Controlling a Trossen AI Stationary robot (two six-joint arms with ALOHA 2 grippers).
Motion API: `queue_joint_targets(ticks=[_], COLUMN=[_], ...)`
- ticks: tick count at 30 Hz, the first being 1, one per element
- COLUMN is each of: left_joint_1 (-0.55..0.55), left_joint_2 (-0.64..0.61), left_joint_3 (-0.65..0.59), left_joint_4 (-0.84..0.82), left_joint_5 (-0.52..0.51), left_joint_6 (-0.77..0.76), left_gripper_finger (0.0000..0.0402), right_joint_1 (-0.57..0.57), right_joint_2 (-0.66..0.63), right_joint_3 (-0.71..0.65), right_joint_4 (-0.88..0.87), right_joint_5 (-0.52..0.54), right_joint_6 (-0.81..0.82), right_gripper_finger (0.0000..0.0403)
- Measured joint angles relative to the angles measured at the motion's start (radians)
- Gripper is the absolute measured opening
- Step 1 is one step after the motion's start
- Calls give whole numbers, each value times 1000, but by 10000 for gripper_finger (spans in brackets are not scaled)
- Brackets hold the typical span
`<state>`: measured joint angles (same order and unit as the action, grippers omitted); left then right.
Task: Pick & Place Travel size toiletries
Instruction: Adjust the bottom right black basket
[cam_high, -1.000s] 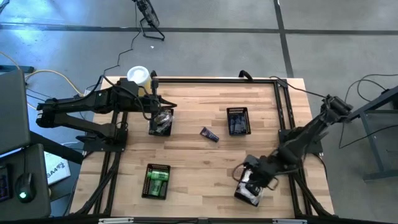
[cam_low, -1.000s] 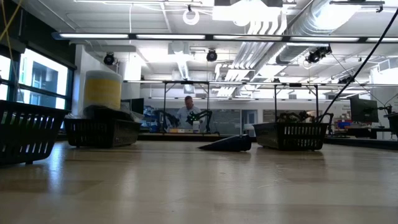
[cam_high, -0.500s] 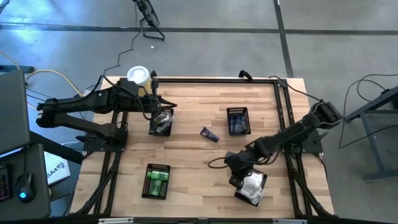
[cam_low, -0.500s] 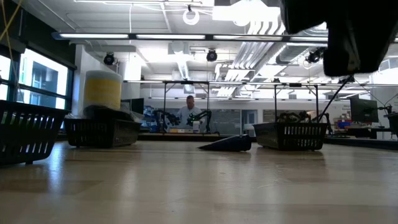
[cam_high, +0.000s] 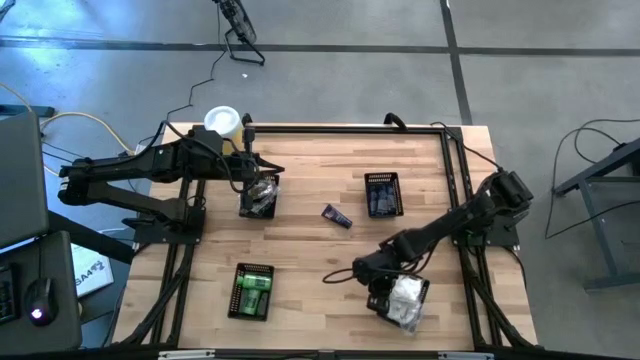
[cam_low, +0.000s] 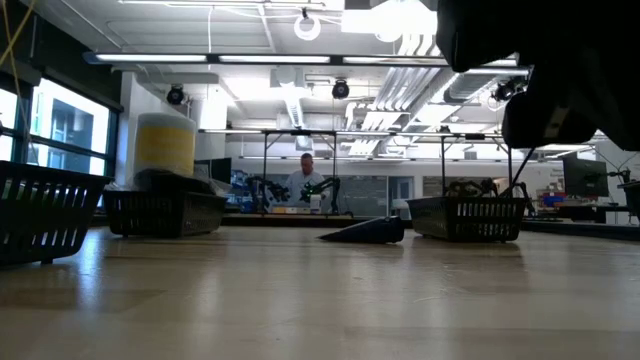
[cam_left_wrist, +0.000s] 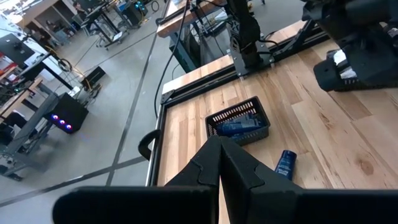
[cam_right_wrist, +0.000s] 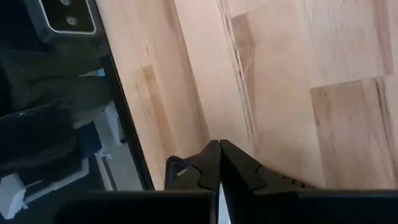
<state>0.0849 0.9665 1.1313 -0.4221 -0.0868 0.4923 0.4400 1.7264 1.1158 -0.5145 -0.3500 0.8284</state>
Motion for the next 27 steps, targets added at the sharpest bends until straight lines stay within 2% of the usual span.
queue_joint_targets(ticks=[7,13,16,27], left_joint_1=[0,0,0,0], left_joint_2=[0,0,0,0], left_joint_3=[0,0,0,0], left_joint_4=[0,-1,-8,-52], left_joint_5=[0,0,0,0], left_joint_6=[0,-2,-6,-51], left_gripper_finger=[0,0,0,0], right_joint_1=[-4,-3,0,32], right_joint_2=[2,49,51,49], right_joint_3=[0,1,-1,0], right_joint_4=[-22,-18,-30,-47], right_joint_5=[-9,-75,-68,-136], right_joint_6=[-54,-118,-142,-168], right_gripper_finger=[2,2,2,2])
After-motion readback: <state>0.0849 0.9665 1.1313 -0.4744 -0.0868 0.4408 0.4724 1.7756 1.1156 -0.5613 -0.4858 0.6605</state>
